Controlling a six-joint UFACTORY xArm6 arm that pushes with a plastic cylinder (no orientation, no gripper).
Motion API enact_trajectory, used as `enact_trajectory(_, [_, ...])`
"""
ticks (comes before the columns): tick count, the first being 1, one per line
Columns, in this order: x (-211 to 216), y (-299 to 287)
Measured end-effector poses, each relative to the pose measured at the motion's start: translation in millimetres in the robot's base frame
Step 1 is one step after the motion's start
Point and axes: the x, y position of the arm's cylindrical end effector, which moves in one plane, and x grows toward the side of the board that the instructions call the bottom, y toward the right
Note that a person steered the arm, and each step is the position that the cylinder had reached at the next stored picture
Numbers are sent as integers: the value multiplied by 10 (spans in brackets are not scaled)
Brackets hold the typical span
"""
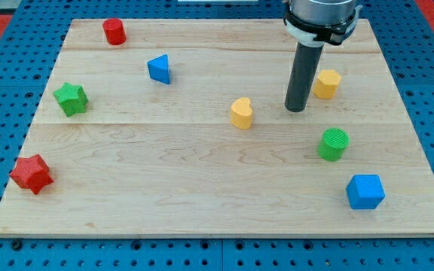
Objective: Move the yellow heart vertically below the blue triangle
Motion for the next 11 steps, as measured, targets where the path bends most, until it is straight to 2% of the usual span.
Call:
enact_trajectory(1, [1,0])
enact_trajectory(3, [-282,-22])
enact_trajectory(7, [446,-1780])
enact_trajectory(11, [670,-1910])
